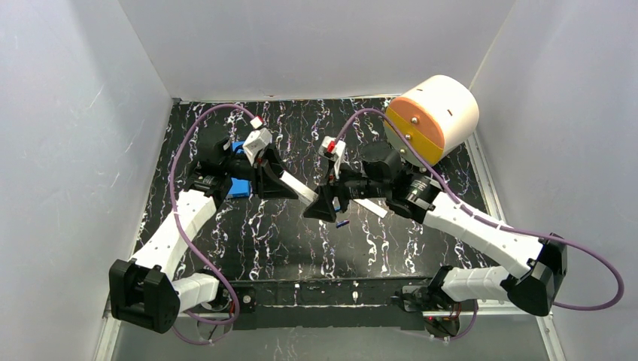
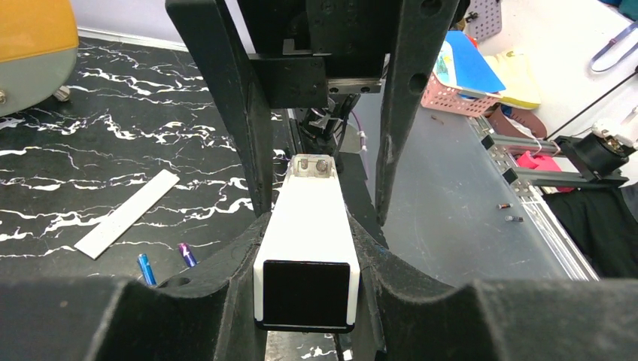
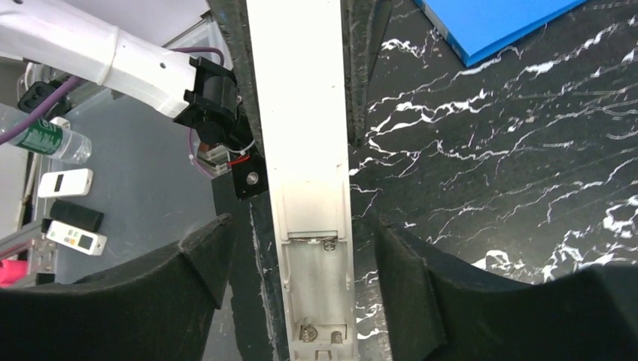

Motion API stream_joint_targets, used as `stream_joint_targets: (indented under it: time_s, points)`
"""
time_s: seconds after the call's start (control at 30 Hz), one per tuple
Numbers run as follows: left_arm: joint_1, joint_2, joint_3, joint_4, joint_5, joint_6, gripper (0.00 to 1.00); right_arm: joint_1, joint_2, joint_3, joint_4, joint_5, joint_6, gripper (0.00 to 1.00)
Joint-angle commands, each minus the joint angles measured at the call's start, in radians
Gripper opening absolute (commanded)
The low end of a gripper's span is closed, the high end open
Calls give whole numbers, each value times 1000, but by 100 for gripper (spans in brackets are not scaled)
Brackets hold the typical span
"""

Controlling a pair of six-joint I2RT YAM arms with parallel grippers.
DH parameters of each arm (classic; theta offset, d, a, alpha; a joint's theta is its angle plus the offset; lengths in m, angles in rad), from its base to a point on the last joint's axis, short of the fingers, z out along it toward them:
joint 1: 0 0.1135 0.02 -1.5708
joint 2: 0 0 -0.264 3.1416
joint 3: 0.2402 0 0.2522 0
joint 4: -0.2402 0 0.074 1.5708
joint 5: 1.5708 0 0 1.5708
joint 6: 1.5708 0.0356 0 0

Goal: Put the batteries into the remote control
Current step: Adjust the remote control.

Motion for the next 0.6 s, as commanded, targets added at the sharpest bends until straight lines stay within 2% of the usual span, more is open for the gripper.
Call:
stream_joint_targets:
  time_s: [0.0, 0.07, 0.1, 0.17, 0.23, 0.4, 0.43, 0.5, 0.57]
  points:
    - [-4, -12, 38, 2, 39, -14, 0, 25, 19, 69, -85, 50, -60, 66]
    - [-4, -16, 37, 3, 19, -18, 0, 27, 19, 72, -85, 52, -60, 52]
    - [-5, -18, 35, 3, -8, -27, 3, 28, 17, 71, -80, 51, -60, 46]
    - [-5, -24, 31, 3, -62, -34, 17, 28, 8, 62, -61, 56, -56, 32]
    - [-5, -34, 28, 3, -116, -47, 24, 28, 7, 59, -52, 67, -57, 21]
    - [-5, -63, 26, 3, -216, -62, 52, 29, -2, 63, -17, 113, -41, 12]
    - [-4, -71, 23, 3, -262, -76, 63, 28, -9, 58, -4, 137, -35, 12]
    - [-4, -87, 13, 4, -406, -133, 67, 29, -26, 44, 20, 203, -32, 12]
    - [-5, -103, -4, 8, -574, -233, 78, 29, -43, 33, 45, 270, -30, 12]
